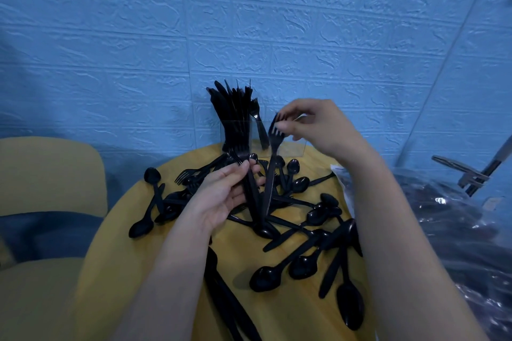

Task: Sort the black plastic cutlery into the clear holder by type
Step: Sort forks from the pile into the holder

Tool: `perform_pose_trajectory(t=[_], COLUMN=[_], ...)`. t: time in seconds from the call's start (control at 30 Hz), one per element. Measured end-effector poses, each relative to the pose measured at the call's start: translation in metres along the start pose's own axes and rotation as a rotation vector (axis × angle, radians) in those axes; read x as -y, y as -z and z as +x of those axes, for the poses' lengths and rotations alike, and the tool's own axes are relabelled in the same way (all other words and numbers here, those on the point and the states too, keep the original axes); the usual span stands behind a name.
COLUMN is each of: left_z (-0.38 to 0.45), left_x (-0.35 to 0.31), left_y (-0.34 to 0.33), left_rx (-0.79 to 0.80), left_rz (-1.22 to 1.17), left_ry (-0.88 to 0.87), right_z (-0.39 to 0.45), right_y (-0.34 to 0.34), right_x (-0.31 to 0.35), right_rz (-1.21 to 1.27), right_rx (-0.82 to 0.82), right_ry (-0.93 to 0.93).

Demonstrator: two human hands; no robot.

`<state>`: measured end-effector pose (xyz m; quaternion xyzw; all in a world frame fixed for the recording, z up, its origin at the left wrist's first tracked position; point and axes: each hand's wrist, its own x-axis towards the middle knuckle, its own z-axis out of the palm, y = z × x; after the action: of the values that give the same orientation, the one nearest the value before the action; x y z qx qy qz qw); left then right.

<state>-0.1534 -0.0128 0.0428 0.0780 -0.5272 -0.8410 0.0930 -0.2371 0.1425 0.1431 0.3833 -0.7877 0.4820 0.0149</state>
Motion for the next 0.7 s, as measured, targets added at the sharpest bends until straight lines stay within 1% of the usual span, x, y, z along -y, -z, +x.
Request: perform_pose_trajectory(t=[0.07, 0.17, 0.33, 0.4, 0.47, 0.53, 0.57, 0.6, 0.63, 0.7], left_z=[-0.002, -0.004, -0.004, -0.003, -0.003, -0.002, -0.001, 0.0, 0.0, 0.002], left_x=[0.0, -0.001, 0.002, 0.003, 0.003, 0.002, 0.002, 0.002, 0.001, -0.001], left_y=[-0.002, -0.005, -0.005, -0.004, -0.002, 0.0, 0.002, 0.003, 0.004, 0.005], left_rx=[0.042, 0.106, 0.117, 0.119, 0.09, 0.047, 0.022, -0.003, -0.023, -0.046], left_rz=[0.02, 0.037, 0.043, 0.039, 0.027, -0.006, -0.031, -0.053, -0.071, -0.094], left_ry=[0.008, 0.017, 0.043, 0.053, 0.048, 0.031, 0.023, 0.016, 0.008, -0.007], right_z=[0.004, 0.01, 0.017, 0.017, 0.015, 0.016, 0.019, 0.023, 0.028, 0.034], right_y=[-0.014, -0.033, -0.052, -0.056, -0.057, -0.053, -0.05, -0.048, -0.049, -0.055], right_x=[-0.005, -0.017, -0.029, -0.029, -0.03, -0.039, -0.047, -0.058, -0.072, -0.097], right_rz=[-0.053, -0.098, -0.123, -0.119, -0.103, -0.079, -0.126, -0.226, -0.35, -0.54], right_rx=[0.06, 0.07, -0.036, -0.037, -0.049, -0.123, -0.157, -0.158, -0.106, 0.068], right_ry=[0.013, -0.009, -0.026, -0.022, -0.029, -0.08, -0.132, -0.198, -0.272, -0.39])
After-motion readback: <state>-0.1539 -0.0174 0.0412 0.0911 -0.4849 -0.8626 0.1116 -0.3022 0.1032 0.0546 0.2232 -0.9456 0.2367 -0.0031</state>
